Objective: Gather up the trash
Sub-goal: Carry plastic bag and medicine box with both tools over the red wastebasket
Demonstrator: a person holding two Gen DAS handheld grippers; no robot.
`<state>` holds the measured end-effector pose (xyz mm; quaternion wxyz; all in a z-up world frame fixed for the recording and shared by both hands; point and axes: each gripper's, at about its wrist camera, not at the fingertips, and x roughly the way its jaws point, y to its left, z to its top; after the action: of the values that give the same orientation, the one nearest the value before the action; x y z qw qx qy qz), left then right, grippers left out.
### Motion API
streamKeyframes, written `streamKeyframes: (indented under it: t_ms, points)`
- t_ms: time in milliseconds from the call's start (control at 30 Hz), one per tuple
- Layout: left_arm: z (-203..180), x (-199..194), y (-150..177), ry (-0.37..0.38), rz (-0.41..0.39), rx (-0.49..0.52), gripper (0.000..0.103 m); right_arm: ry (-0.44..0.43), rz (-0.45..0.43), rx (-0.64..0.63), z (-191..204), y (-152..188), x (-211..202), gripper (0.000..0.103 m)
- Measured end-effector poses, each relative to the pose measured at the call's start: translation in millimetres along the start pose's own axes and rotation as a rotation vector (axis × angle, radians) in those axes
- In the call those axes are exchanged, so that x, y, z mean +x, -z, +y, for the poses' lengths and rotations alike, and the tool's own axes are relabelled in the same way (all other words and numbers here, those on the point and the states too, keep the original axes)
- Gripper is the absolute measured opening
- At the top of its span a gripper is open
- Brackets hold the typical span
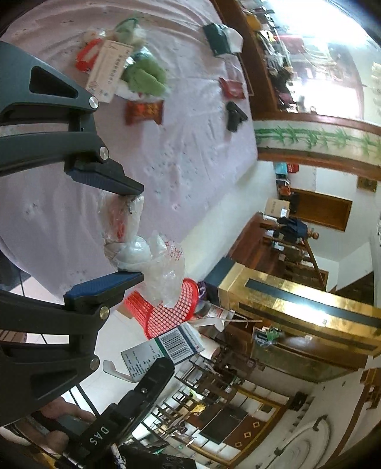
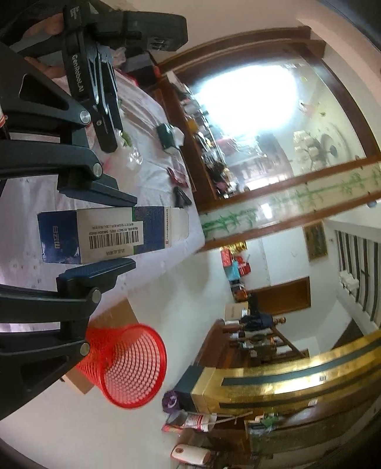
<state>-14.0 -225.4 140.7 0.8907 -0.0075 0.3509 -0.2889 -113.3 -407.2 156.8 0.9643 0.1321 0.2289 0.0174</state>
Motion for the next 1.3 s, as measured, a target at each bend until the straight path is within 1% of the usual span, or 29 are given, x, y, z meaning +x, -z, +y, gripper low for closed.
streamKeyframes:
  t_ms: [167, 633, 967, 1167, 1300]
  points:
    - [-19.9, 6.3, -12.6, 0.026, -0.024, 0.026, 0.051, 0.048, -0.029, 0.030, -20.6, -6.6, -11.2, 0.038]
    - [-65.7, 31.5, -35.3, 0.075, -0.036, 0.105, 0.051, 0.150, -0.090, 0.089, -62.6, -14.1, -37.7, 0.038]
    - [-94.9, 66.6, -53.3, 0.098, -0.017, 0.153, 0.051, 0.202, -0.101, 0.138, -95.6, -19.5, -34.1, 0.038]
    - [-106.7, 89.6, -61.4, 0.091, -0.005, 0.170, 0.051, 0.225, -0.099, 0.168, -115.6, -23.4, -24.8, 0.038]
    - [-113.2, 107.7, -67.9, 0.124, 0.016, 0.166, 0.051, 0.250, -0.093, 0.188, -129.9, -24.3, -16.8, 0.038]
